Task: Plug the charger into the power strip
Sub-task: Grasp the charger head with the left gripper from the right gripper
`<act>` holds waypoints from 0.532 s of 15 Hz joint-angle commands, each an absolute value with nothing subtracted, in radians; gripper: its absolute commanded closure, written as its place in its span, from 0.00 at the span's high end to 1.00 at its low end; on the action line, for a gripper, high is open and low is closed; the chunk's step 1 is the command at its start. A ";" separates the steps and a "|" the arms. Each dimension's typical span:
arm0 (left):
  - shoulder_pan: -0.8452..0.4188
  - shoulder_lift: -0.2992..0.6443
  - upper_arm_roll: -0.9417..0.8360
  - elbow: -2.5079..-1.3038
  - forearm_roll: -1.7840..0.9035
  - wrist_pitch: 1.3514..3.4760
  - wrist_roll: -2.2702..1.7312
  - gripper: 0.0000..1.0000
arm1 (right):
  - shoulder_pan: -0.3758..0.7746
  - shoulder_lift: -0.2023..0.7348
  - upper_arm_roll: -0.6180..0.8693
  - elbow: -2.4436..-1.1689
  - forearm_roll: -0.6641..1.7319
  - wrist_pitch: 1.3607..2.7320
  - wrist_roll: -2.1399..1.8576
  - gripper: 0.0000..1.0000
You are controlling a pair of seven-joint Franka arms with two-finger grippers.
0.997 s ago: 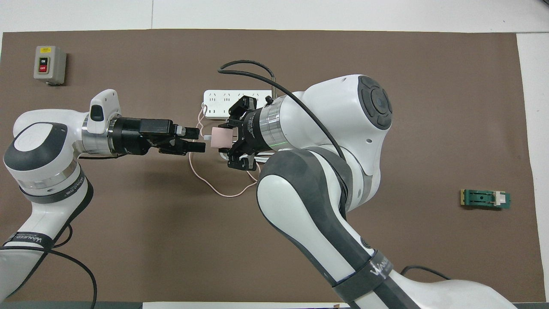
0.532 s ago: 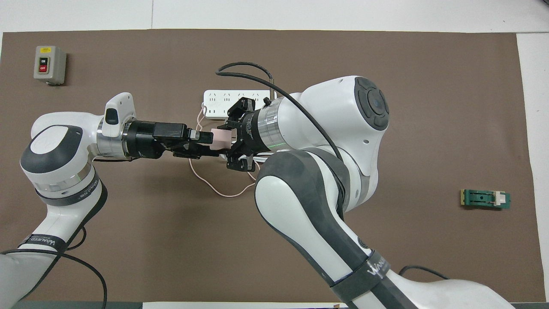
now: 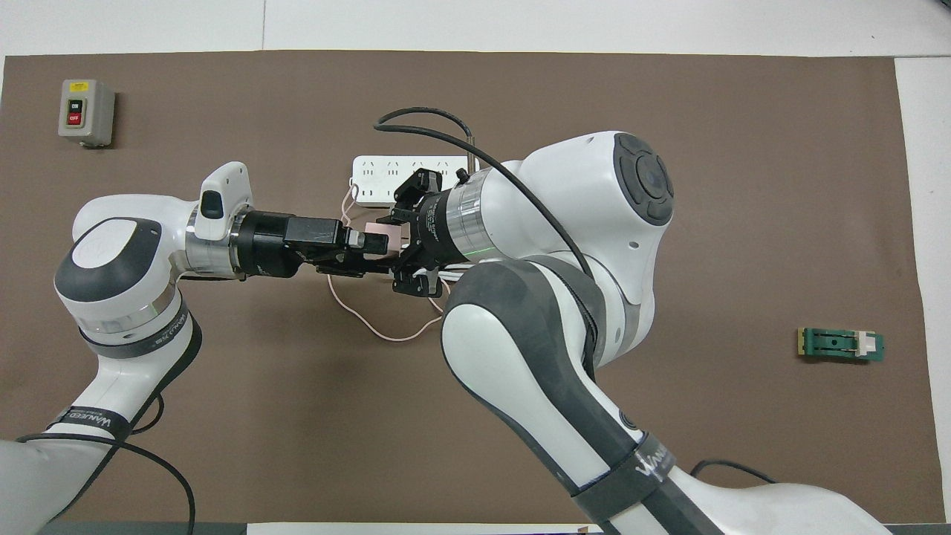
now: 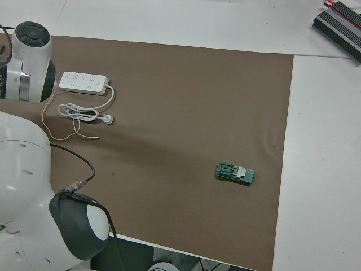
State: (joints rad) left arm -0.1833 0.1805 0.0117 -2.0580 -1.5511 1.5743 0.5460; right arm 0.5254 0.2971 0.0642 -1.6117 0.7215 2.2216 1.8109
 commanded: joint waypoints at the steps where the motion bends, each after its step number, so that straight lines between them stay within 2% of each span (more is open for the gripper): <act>1: -0.199 0.160 0.028 -2.072 -1.569 1.594 0.560 0.69 | 0.528 0.301 0.063 -1.605 0.723 2.226 1.829 0.00; 2: -0.198 0.160 0.029 -2.072 -1.569 1.595 0.560 0.59 | 0.526 0.299 0.063 -1.605 0.723 2.224 1.829 0.00; 6: -0.190 0.164 0.031 -2.056 -1.563 1.603 0.557 0.35 | 0.526 0.301 0.063 -1.605 0.721 2.223 1.829 0.00; 8: -0.183 0.164 0.034 -2.056 -1.560 1.598 0.555 0.32 | 0.528 0.299 0.063 -1.605 0.721 2.223 1.829 0.00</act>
